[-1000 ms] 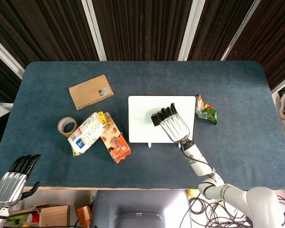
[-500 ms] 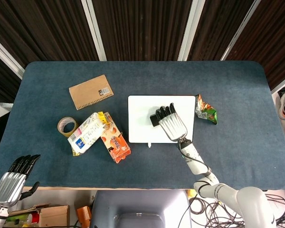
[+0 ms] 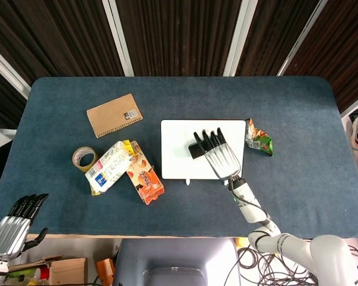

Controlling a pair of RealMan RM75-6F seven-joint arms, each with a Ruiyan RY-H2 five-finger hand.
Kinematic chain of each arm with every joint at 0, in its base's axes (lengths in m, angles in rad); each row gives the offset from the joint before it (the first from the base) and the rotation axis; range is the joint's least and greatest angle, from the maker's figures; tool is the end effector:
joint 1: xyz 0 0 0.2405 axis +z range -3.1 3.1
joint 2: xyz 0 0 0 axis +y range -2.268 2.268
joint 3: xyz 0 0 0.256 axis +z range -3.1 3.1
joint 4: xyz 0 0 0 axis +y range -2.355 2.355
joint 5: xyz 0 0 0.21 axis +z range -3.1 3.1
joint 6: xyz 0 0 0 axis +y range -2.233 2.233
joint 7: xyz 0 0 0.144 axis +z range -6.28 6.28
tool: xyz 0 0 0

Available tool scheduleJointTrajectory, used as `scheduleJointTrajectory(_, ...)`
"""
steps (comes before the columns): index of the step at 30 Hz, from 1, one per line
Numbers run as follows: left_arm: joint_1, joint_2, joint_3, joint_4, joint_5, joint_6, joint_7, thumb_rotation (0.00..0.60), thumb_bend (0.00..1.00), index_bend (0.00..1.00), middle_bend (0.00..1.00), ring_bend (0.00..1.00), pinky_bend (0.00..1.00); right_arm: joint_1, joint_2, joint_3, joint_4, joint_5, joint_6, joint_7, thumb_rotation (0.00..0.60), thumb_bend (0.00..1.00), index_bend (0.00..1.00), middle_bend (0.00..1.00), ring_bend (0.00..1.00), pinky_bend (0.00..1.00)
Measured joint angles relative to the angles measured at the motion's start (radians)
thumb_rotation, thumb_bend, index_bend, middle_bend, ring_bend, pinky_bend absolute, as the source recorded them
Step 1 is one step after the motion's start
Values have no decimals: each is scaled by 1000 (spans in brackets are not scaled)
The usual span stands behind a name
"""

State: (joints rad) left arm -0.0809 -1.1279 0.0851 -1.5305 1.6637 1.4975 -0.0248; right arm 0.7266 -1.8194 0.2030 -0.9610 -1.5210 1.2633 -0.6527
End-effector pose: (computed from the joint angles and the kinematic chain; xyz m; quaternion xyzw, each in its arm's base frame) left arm -0.3158 0.1497 0.1385 -0.6713 -0.3759 -0.3625 0.5260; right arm -0.1466 -0.3649 -0.0265 0.7332 -0.0197 0.3564 0.5788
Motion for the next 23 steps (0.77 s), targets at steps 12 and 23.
scheduleJointTrajectory(12, 33, -39, -40, 9, -54, 55, 55, 600, 353, 0, 0, 0, 54, -375, 486, -218, -646, -11, 266, 78, 600, 223, 0, 0, 0, 0)
scheduleJointTrajectory(23, 43, -51, -46, -34, -34, 77, 78, 600, 353, 0, 0, 0, 39, -633, 593, -294, -530, 66, 403, 403, 600, 223, 0, 0, 0, 0)
